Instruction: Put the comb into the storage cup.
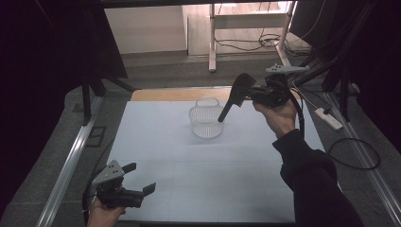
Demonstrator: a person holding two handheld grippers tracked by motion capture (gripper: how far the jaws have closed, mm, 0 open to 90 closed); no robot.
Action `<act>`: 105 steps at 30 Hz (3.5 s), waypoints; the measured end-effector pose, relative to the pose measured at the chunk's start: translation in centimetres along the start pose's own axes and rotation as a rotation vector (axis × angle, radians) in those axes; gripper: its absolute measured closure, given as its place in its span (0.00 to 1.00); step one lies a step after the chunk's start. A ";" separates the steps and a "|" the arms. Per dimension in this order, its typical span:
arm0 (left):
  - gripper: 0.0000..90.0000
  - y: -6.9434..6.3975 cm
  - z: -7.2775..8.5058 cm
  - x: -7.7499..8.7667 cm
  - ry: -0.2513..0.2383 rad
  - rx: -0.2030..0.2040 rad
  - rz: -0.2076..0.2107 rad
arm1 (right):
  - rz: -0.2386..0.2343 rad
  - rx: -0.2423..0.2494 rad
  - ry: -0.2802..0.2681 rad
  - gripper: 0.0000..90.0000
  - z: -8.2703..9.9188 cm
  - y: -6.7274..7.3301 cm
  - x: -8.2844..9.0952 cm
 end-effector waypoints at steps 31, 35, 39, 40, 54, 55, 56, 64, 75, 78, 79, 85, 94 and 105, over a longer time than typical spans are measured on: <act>0.00 -0.2 1.8 1.4 0.028 0.031 -0.004 | 0.048 0.034 0.001 0.96 -0.1 -0.1 -5.5; 0.00 -0.2 1.9 1.6 0.026 0.035 -0.004 | 0.057 0.046 0.006 0.96 0.2 0.1 -6.1; 0.00 -0.3 2.0 1.7 0.029 0.035 -0.002 | 0.052 0.049 0.002 0.96 0.4 0.4 -6.6; 0.00 -0.3 2.0 1.7 0.030 0.034 -0.002 | 0.053 0.052 0.003 0.96 0.5 0.5 -6.7; 0.00 -0.4 2.3 1.8 0.036 0.029 -0.007 | 0.068 0.087 0.030 0.96 2.4 1.1 -9.1; 0.00 -0.4 2.3 1.9 0.037 0.027 -0.010 | 0.071 0.088 0.034 0.96 2.7 1.1 -9.3; 0.00 -0.4 2.3 1.9 0.036 0.028 -0.010 | 0.070 0.083 0.036 0.96 2.9 1.1 -9.5; 0.00 -0.4 2.5 2.0 0.049 0.025 -0.019 | 0.075 0.074 0.053 0.96 4.5 1.0 -10.7; 0.00 -0.3 2.6 2.0 0.058 0.026 -0.026 | 0.076 0.050 0.066 0.96 6.1 0.9 -11.8; 0.00 -0.3 2.6 1.9 0.065 0.022 -0.025 | 0.078 0.037 0.076 0.96 6.5 0.7 -12.1; 0.00 -0.4 2.7 1.9 0.067 0.020 -0.025 | 0.075 0.033 0.071 0.96 6.6 0.7 -12.2; 0.00 -0.3 2.7 1.9 0.066 0.023 -0.024 | 0.073 -0.009 0.072 0.95 6.9 0.3 -12.4; 0.00 -0.3 2.7 1.9 0.070 0.023 -0.023 | 0.140 -0.014 0.098 0.80 7.5 -0.7 -12.3; 0.00 -0.3 2.7 1.9 0.072 0.023 -0.023 | 0.209 -0.038 0.140 0.68 8.9 -2.2 -12.5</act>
Point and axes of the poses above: each handheld gripper's, and its own axes: x roughly backward along the jaws, z roughly out of its underside, y roughly to its left, the point moved 5 cm from there along -x, roughly forward along the jaws, and after that the axes turned 12 degrees about z, right-handed, at the moved point
